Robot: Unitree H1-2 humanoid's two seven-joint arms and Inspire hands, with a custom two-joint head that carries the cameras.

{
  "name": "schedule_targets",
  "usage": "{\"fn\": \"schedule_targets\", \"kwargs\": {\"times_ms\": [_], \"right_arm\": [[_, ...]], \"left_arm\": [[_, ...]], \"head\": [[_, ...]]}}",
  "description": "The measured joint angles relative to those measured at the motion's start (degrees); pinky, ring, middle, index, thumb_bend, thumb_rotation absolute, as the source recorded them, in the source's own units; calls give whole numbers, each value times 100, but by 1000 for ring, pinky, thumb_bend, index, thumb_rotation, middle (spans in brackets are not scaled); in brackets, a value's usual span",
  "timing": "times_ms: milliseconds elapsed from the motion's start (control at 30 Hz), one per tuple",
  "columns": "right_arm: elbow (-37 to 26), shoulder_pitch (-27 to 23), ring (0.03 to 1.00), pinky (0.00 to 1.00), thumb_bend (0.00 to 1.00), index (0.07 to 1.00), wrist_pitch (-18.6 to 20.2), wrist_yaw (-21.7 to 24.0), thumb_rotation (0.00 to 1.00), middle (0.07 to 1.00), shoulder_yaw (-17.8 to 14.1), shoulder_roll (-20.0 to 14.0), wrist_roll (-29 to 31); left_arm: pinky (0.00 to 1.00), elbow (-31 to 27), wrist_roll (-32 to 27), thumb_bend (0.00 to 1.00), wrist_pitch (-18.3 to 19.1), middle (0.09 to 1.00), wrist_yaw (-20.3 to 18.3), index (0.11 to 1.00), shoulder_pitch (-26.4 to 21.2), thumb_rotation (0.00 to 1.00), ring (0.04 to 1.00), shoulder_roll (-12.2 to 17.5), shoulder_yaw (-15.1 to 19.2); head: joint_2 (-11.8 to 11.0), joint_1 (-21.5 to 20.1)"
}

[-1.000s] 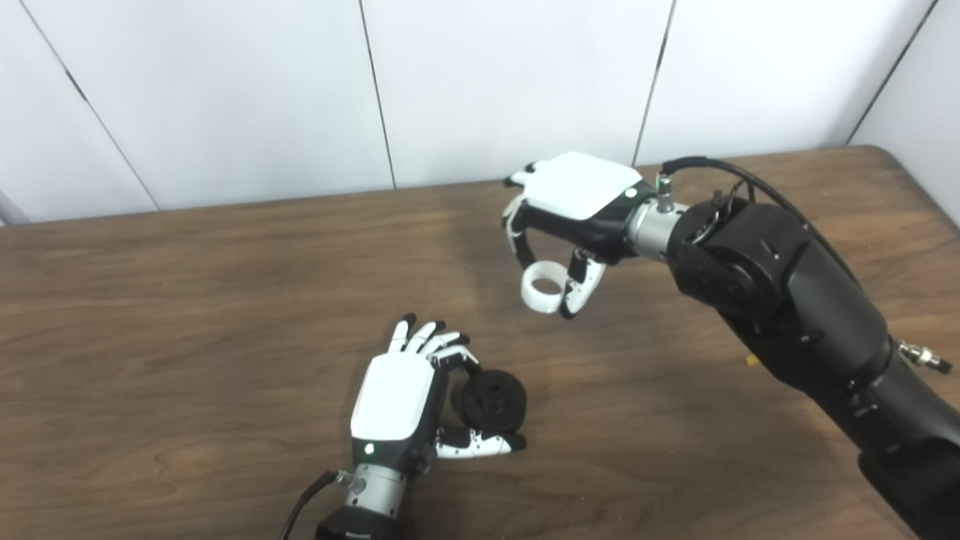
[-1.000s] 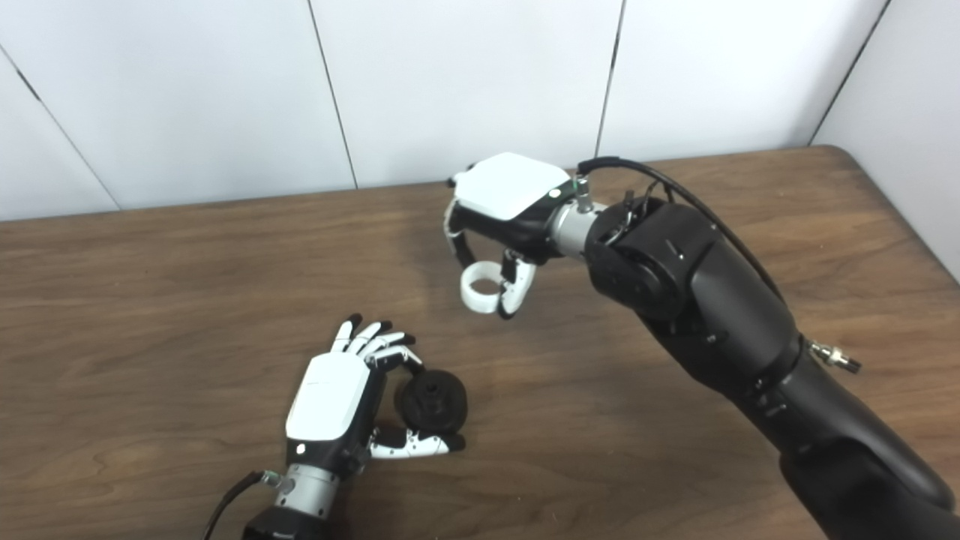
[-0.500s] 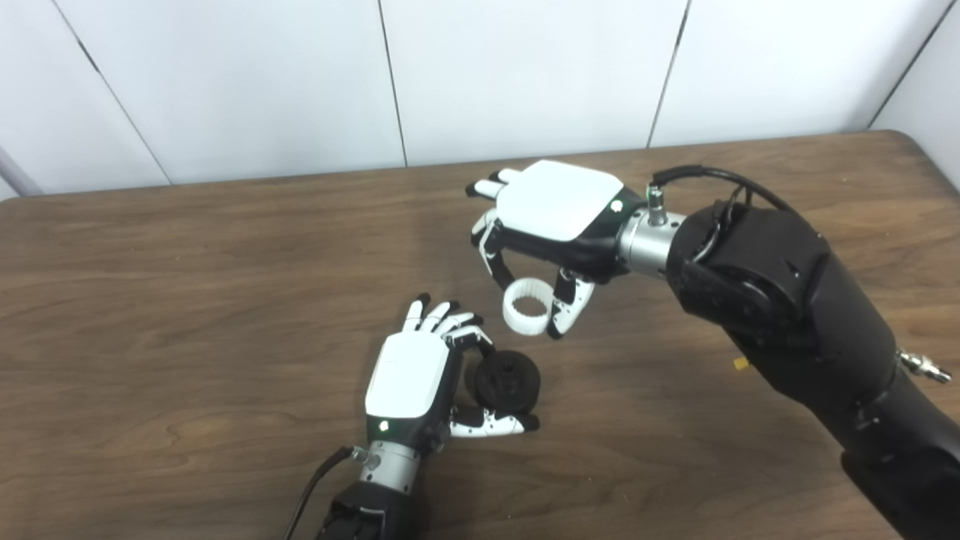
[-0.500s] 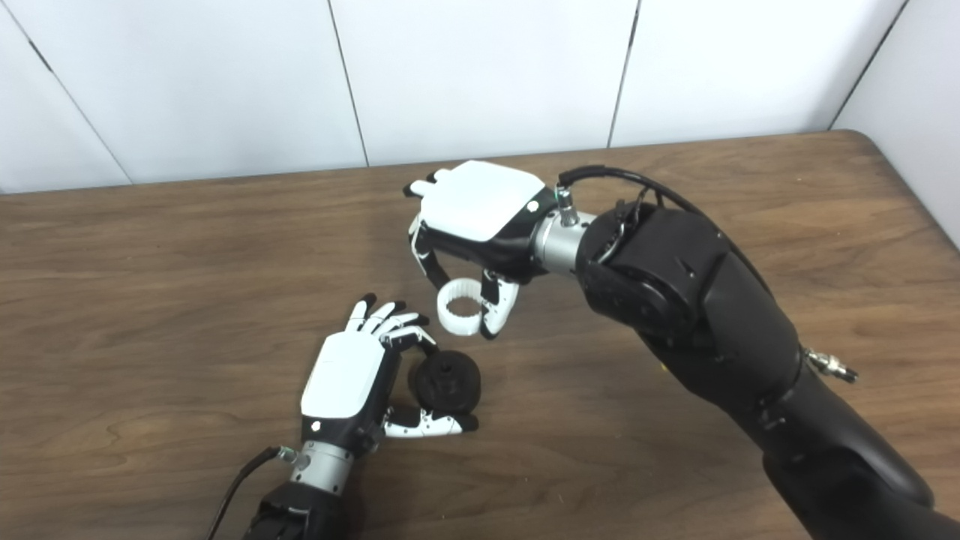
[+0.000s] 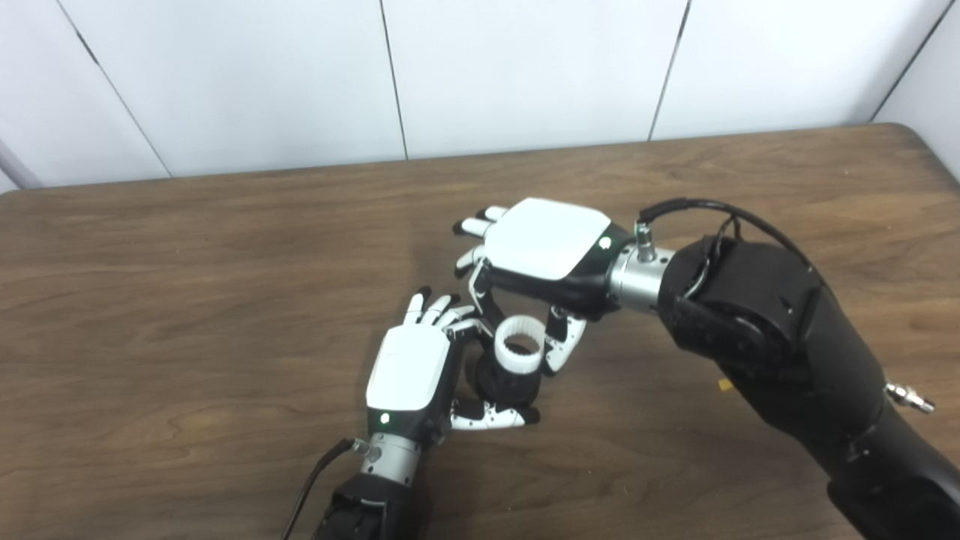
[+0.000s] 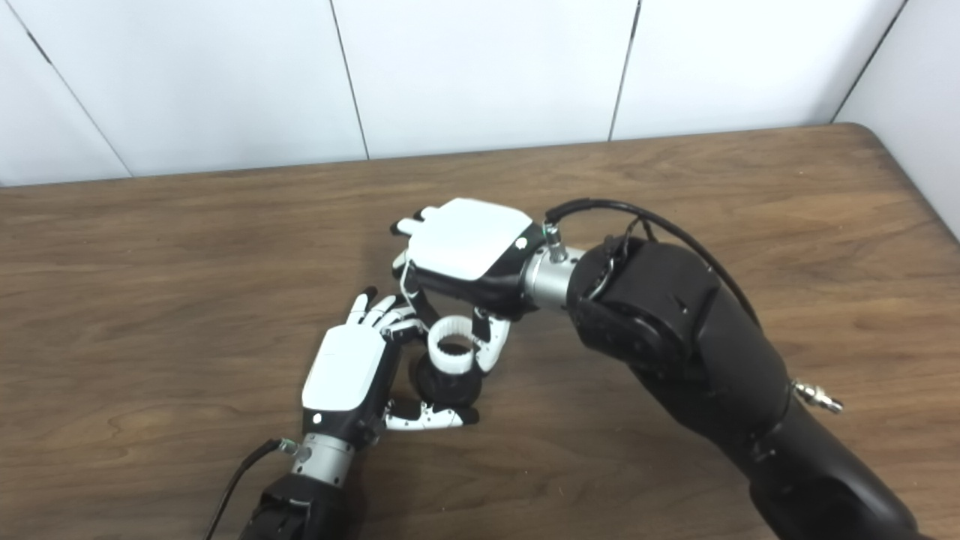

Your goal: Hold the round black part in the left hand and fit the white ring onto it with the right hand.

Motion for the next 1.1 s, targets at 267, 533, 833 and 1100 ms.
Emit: {"fn": "schedule_targets", "kwargs": {"times_ms": [267, 533, 833, 1100], "right_arm": [[0, 71, 1000, 1000, 526, 482, -143, -4, 134, 845, -34, 105, -94], [1, 141, 1000, 1000, 526, 482, -300, -18, 134, 845, -96, 157, -96], [7, 180, 997, 1000, 526, 481, -354, -76, 135, 840, -120, 207, -216], [91, 212, 989, 1000, 526, 481, -539, -109, 134, 834, -112, 221, -301]], "left_arm": [[1000, -4, 1, 525, 62, 787, -22, 483, -2, 54, 894, -5, -1], [1000, -5, 5, 525, 84, 785, -22, 482, -6, 55, 890, -5, -6], [1000, -27, 6, 525, 166, 785, -63, 483, -12, 55, 893, -12, -21], [1000, -31, 16, 525, 171, 779, -72, 482, -14, 55, 888, -15, -26]], "head": [[18, 18], [36, 9], [53, 18], [53, 18]]}}
